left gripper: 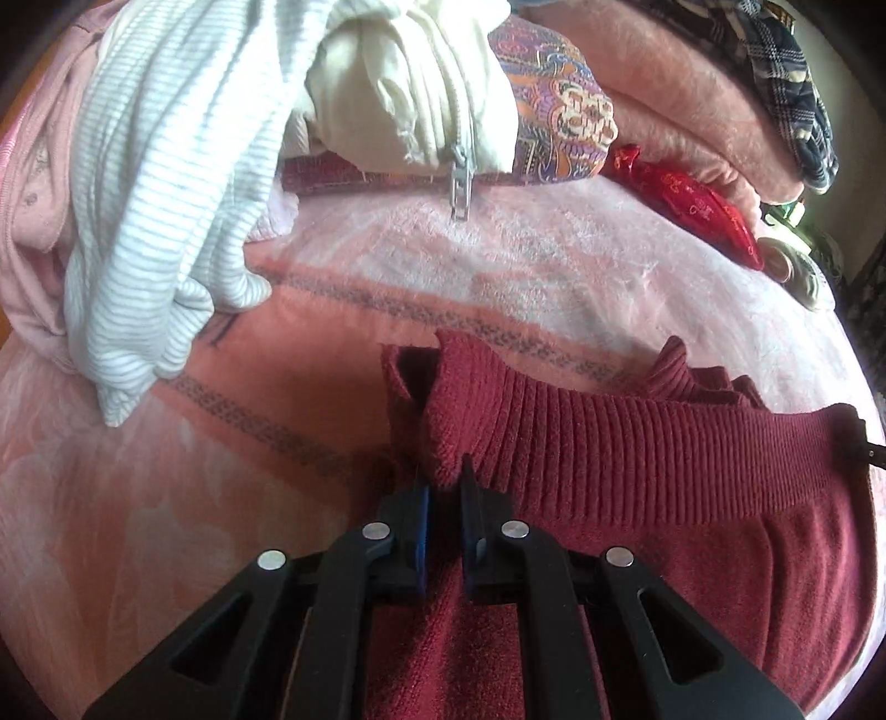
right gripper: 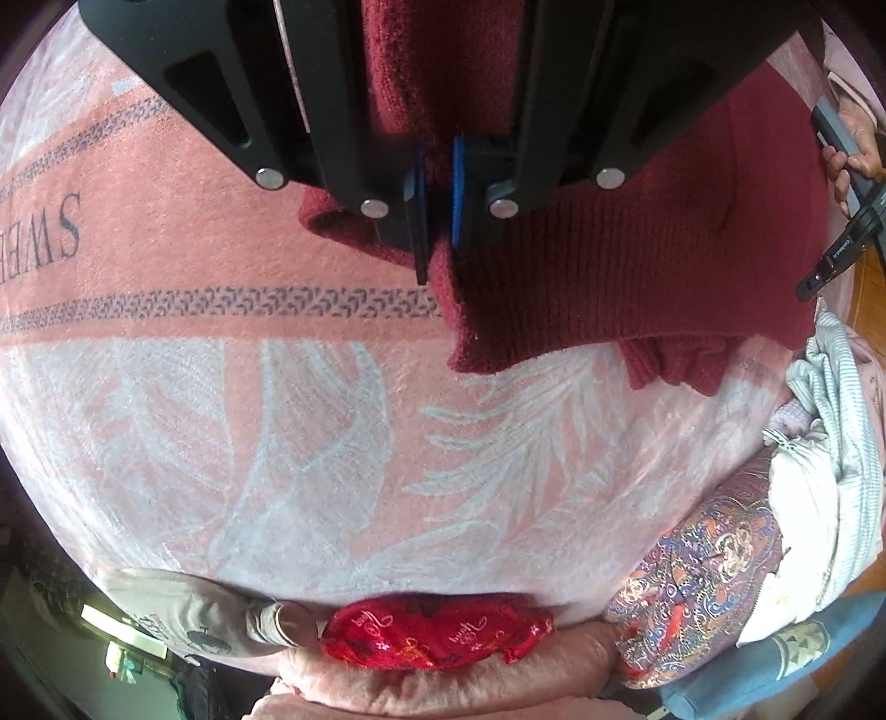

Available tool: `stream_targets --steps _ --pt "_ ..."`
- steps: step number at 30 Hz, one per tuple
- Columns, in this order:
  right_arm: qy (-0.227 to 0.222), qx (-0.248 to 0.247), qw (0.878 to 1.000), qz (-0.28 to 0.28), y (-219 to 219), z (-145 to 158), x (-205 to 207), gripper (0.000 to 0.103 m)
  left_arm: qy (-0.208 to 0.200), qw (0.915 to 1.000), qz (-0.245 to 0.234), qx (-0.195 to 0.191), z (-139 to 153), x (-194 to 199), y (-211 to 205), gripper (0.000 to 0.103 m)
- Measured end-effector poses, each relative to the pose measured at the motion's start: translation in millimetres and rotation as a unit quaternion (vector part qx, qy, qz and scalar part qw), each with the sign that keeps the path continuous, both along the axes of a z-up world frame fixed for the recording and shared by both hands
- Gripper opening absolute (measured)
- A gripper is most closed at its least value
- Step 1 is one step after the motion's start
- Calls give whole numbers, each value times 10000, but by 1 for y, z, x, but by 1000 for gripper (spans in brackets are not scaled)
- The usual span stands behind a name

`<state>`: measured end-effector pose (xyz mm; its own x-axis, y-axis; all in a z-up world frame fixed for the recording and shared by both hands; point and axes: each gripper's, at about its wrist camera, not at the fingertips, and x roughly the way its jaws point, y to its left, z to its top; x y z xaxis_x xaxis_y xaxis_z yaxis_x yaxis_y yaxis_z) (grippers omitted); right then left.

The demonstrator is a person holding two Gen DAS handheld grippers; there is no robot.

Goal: Fold small clothes

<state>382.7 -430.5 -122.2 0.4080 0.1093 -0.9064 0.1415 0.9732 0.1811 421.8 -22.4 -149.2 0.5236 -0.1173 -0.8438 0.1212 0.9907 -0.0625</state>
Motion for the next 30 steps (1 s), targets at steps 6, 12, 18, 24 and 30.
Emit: stream_targets --steps 6,12,18,24,30 --pt "192 -127 9996 -172 1 -11 -6 18 109 9998 -1 187 -5 0 -6 16" --pt "71 247 9996 -85 -10 40 -55 58 544 9972 -130 -495 29 -32 18 76" --pt "476 533 9964 457 -3 50 -150 63 783 9951 -245 -554 36 -123 74 87" --pt "831 830 9924 362 -1 16 -190 64 1131 9882 -33 -1036 5 -156 95 87" --pt "1033 1228 9870 117 -5 -17 -181 64 1178 9877 -202 -1010 -6 -153 74 87"
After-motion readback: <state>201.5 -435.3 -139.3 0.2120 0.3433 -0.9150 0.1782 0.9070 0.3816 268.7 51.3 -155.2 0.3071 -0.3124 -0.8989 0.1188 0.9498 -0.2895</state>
